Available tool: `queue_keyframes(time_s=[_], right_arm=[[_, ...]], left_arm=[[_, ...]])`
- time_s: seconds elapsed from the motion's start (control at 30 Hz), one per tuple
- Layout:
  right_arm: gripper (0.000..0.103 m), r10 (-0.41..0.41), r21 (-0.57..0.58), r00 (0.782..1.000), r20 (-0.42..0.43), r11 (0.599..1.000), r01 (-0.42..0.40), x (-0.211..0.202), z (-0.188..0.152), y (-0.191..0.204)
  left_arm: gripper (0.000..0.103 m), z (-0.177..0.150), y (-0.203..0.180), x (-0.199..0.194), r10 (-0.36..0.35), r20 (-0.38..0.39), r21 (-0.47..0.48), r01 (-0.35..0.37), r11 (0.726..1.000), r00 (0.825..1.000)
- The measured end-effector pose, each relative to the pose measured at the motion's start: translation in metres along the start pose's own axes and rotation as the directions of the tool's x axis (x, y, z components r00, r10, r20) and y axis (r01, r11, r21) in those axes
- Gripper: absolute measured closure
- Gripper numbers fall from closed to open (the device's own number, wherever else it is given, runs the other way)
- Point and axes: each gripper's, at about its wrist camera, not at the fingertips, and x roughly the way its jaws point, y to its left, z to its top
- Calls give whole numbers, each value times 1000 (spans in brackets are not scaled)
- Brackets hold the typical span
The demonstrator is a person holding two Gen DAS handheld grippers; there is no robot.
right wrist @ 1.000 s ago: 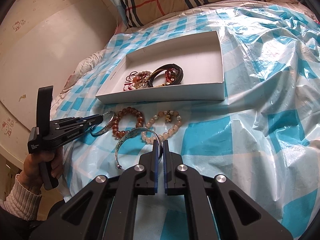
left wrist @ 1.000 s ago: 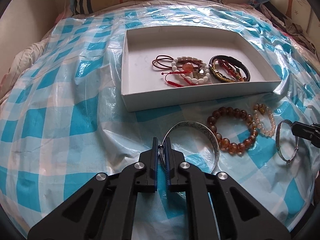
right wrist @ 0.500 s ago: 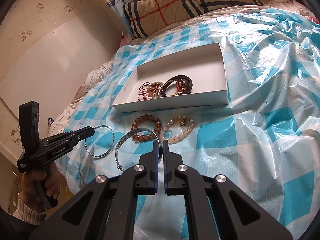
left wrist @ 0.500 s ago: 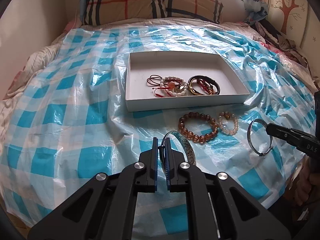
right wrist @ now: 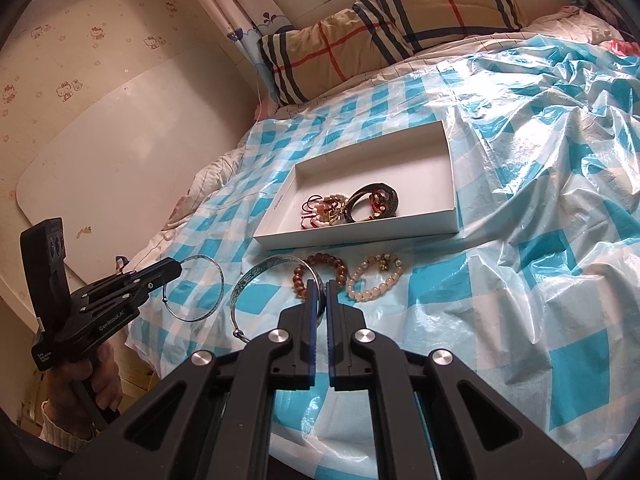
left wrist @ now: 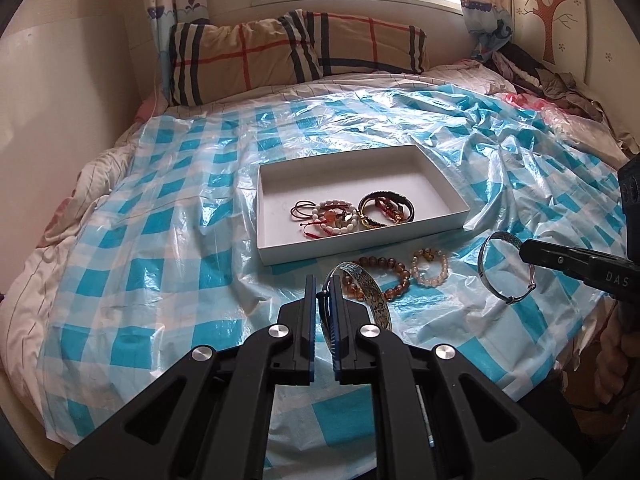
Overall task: Organize jewelry
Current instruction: 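Carry the two silver bangles in both tools over the white tray, then open both tools to drop the silver bangles into the tray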
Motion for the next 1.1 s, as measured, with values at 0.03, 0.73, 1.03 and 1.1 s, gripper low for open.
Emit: queue_keyframes(time_s=[0.03, 0.73, 1.03, 1.1], right_arm=[[98, 2, -1, 1000, 1, 1000, -2, 0, 1, 1], [98, -11, -15, 998, 55, 1000, 12, 36, 46, -9], [98, -46, -1, 997, 66, 999, 47, 62, 66, -28], [98, -53, 0, 996, 67, 999, 53, 70, 70, -33]], left_arm=[[98, 1, 0, -2, 0, 5, 1, 0, 1000, 1000], [98, 60, 1, 34, -80, 64, -43, 83, 996, 995], [97, 76, -5, 70, -96, 57, -54, 99, 994, 994], [97, 79, -5, 78, -94, 56, -56, 98, 994, 994]])
